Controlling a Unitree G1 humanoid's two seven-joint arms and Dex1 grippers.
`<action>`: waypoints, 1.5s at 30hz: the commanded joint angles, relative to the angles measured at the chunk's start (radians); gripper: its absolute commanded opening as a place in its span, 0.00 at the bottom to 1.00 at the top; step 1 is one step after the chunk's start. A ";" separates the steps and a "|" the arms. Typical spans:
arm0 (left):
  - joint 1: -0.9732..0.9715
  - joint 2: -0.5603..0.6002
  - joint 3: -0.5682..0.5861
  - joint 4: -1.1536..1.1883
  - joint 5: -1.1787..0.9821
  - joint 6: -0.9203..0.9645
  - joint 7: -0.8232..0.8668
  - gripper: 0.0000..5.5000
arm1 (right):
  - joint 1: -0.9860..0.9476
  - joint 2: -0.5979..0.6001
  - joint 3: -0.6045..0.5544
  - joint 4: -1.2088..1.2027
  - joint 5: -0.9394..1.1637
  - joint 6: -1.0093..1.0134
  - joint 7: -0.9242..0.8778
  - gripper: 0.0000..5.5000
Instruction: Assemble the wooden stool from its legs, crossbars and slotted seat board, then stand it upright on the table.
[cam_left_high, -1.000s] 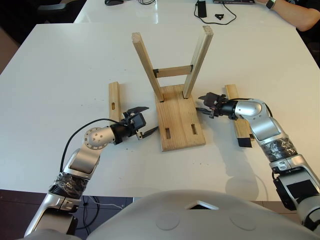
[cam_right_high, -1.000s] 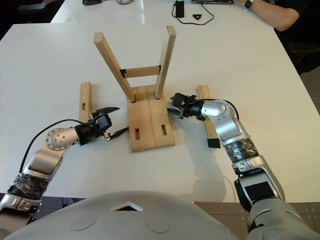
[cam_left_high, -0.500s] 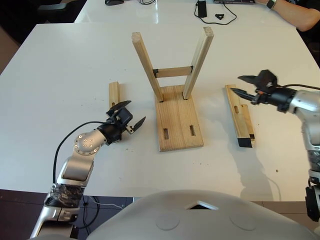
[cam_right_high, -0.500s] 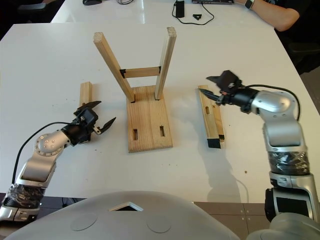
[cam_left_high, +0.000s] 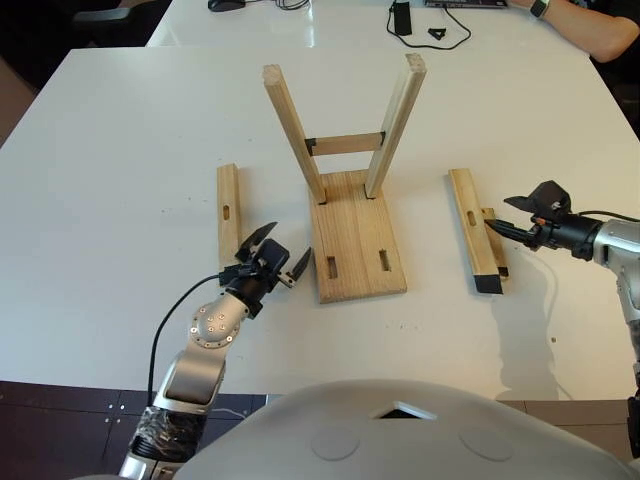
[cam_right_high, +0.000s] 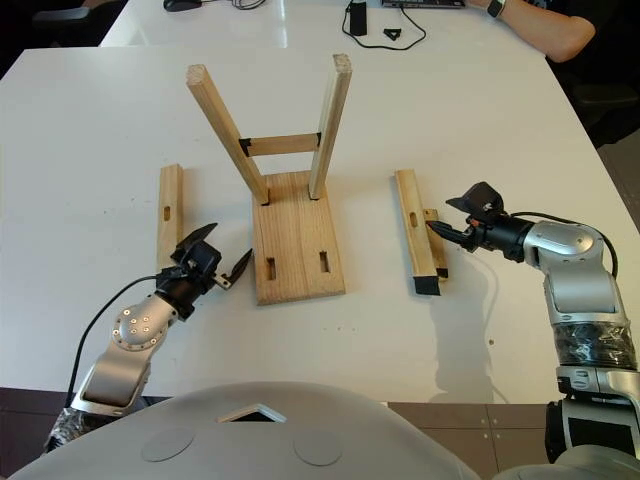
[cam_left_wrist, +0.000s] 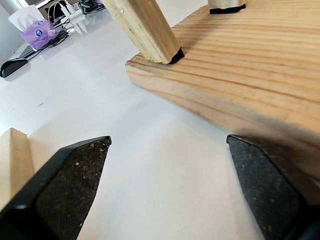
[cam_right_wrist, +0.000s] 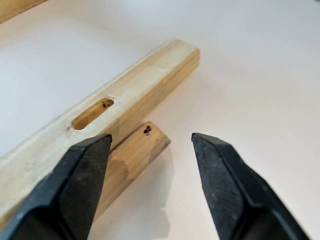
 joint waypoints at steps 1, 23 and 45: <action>0.027 -0.013 -0.029 0.009 0.037 0.013 0.022 0.78 | 0.015 -0.030 0.023 -0.032 -0.011 0.021 0.020 0.54; 0.023 -0.074 -0.103 0.077 0.110 -0.001 0.113 0.78 | -0.010 -0.066 0.061 -0.017 -0.028 0.030 0.028 0.54; -0.060 -0.053 -0.106 0.125 0.110 0.006 0.075 0.78 | -0.241 0.099 0.172 0.262 -0.095 -0.098 -0.067 0.54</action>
